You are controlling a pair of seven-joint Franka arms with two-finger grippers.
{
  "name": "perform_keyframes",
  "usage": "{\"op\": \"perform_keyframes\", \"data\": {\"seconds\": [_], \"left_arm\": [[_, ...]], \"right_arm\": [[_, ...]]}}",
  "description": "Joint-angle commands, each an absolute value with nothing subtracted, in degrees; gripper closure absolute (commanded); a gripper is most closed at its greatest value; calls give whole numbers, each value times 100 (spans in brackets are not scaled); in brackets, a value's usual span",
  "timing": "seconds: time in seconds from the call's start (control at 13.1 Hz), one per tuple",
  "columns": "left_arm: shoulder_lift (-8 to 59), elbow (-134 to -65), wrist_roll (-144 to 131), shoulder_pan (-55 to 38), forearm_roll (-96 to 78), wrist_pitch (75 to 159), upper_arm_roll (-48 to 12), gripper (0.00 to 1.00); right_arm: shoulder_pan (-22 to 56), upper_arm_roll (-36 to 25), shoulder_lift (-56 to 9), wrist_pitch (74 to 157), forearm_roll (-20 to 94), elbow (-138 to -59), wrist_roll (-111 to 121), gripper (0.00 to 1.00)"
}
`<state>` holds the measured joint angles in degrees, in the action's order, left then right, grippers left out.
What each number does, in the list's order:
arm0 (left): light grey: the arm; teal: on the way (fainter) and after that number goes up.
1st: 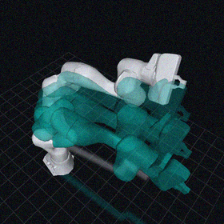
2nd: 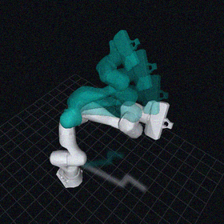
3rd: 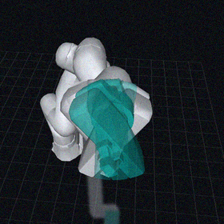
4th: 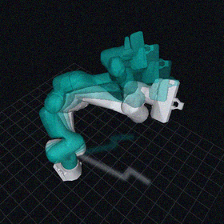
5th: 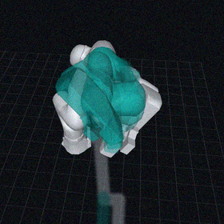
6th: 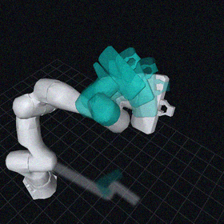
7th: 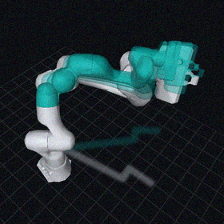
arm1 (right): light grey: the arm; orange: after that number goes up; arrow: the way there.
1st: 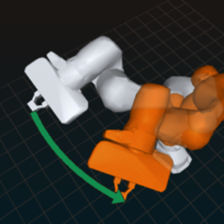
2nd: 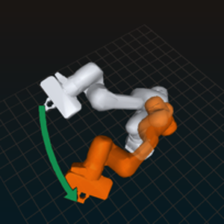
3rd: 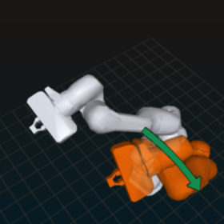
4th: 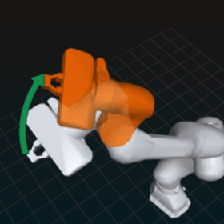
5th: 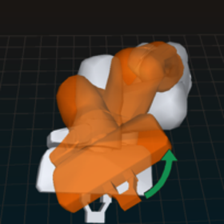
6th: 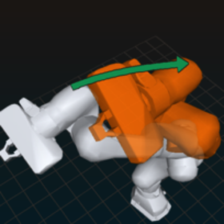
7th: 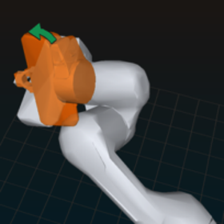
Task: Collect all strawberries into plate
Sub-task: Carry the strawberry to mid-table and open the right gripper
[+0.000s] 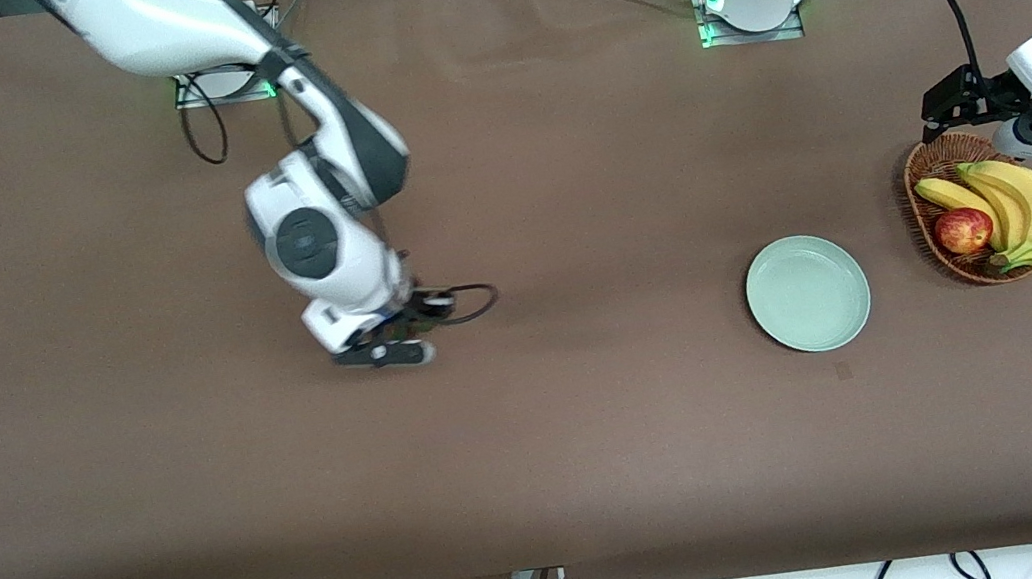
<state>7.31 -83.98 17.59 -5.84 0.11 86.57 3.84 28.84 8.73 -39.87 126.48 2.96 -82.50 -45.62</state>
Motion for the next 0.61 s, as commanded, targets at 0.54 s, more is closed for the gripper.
{"op": "perform_keyframes", "data": {"seconds": [0.54], "left_arm": [[765,-8279,1907,-554,62,8517,378,0]], "right_arm": [[4912,449,-6161,15011,281,-6416,-8024,84]]}}
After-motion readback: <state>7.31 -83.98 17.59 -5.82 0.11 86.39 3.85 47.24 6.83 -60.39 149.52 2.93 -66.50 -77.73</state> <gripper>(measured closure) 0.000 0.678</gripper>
